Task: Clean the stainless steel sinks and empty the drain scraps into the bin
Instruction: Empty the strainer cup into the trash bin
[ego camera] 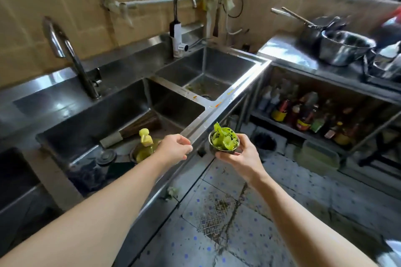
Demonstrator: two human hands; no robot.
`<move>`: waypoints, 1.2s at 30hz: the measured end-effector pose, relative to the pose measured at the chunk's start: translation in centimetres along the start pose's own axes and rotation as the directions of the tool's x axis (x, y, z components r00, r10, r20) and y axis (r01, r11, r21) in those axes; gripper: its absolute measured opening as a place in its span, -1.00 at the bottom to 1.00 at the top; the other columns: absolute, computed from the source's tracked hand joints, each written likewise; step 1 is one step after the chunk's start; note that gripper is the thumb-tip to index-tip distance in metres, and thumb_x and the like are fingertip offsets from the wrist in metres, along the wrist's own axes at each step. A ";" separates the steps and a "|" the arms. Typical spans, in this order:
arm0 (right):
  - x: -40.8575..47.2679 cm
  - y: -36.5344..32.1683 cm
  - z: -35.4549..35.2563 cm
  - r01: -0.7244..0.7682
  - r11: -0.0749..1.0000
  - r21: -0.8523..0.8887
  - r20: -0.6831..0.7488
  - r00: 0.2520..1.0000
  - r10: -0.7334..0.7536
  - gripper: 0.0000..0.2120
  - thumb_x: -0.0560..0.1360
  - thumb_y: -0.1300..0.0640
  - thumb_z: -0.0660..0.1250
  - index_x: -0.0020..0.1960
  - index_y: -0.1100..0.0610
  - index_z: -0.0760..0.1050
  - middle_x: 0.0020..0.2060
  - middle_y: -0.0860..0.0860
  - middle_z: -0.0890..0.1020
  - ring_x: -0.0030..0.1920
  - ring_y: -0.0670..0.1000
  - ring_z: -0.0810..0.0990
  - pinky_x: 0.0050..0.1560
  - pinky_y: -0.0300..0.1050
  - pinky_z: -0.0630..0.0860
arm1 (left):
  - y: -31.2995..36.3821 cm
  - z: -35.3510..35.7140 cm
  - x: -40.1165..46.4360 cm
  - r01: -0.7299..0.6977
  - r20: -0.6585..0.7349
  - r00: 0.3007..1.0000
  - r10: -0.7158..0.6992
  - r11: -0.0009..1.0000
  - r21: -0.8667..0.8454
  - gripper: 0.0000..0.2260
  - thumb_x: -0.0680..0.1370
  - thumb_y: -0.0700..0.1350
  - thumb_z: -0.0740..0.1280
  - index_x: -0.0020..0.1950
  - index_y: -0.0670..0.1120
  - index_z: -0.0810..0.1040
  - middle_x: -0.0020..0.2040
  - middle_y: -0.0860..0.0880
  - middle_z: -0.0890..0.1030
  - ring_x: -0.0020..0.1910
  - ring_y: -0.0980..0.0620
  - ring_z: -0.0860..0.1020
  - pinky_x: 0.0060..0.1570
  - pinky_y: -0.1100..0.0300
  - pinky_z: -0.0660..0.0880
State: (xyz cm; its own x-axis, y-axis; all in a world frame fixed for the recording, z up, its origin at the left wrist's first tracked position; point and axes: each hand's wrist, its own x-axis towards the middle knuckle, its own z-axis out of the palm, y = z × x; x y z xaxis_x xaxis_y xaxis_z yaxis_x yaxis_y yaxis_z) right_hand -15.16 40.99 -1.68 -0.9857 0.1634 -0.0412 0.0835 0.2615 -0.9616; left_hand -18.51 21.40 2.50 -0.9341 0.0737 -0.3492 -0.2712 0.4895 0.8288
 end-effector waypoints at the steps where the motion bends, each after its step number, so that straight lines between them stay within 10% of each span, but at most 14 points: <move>1: 0.4 0.3 -1.0 -0.005 1.000 0.004 -0.020 1.000 0.005 -0.47 0.09 -0.02 0.57 0.01 -0.11 0.45 0.00 -0.10 0.63 0.09 -0.08 0.59 0.18 0.00 0.53 | 0.7 0.9 0.6 -0.013 0.017 1.000 0.012 1.000 0.006 -0.84 0.54 -0.23 0.33 0.11 -0.18 0.55 -0.06 -0.08 0.55 -0.13 0.03 0.53 -0.56 0.50 0.36; 10: 6.1 3.5 -10.5 -0.064 0.998 0.024 -0.177 0.982 0.067 -0.49 0.15 0.05 0.58 0.01 -0.08 0.44 -0.02 -0.11 0.63 0.07 -0.10 0.60 0.04 -0.24 0.50 | 6.9 9.8 9.2 -0.058 0.183 0.982 0.051 0.998 0.032 -0.84 0.53 -0.20 0.33 0.11 -0.13 0.55 -0.08 -0.08 0.59 -0.27 0.09 0.55 -0.41 0.33 0.37; 22: 17.8 7.4 -21.6 -0.167 0.986 0.023 -0.348 0.923 0.164 -0.35 0.12 -0.04 0.54 0.17 -0.05 0.42 0.04 -0.12 0.61 0.09 -0.12 0.58 0.17 -0.08 0.52 | 15.2 20.5 23.1 -0.124 0.332 0.939 0.092 0.989 0.077 -0.84 0.52 -0.16 0.35 0.09 -0.10 0.56 -0.10 -0.05 0.60 -0.19 0.05 0.59 -0.31 0.25 0.42; 30: 26.2 13.1 -28.1 -0.168 0.982 0.081 -0.322 0.928 0.186 -0.36 0.26 0.18 0.60 0.25 0.03 0.40 0.05 -0.14 0.58 0.08 -0.18 0.56 0.02 -0.35 0.49 | 18.5 28.0 31.5 -0.113 0.342 0.938 0.063 0.986 0.127 -0.81 0.52 -0.12 0.36 0.13 -0.07 0.54 -0.02 -0.05 0.60 -0.02 -0.01 0.59 -0.20 0.21 0.44; 36: 34.2 19.5 -33.9 -0.216 0.973 0.076 -0.249 0.941 0.228 -0.35 0.25 0.19 0.61 0.23 -0.03 0.39 0.10 -0.11 0.58 0.15 -0.10 0.56 0.19 -0.14 0.49 | 20.5 35.5 38.3 -0.014 0.276 0.961 -0.028 0.989 0.149 -0.82 0.52 -0.12 0.36 0.11 -0.05 0.54 0.00 -0.05 0.60 0.03 -0.03 0.58 -0.13 0.20 0.48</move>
State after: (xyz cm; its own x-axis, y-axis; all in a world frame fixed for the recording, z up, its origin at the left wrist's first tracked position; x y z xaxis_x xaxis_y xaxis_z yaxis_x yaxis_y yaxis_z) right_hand -42.31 83.97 -12.67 -0.8724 0.4500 -0.1906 0.2828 0.1469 -0.9479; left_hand -51.62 65.06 -9.43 -0.8255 0.2971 -0.4798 -0.2206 0.6126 0.7590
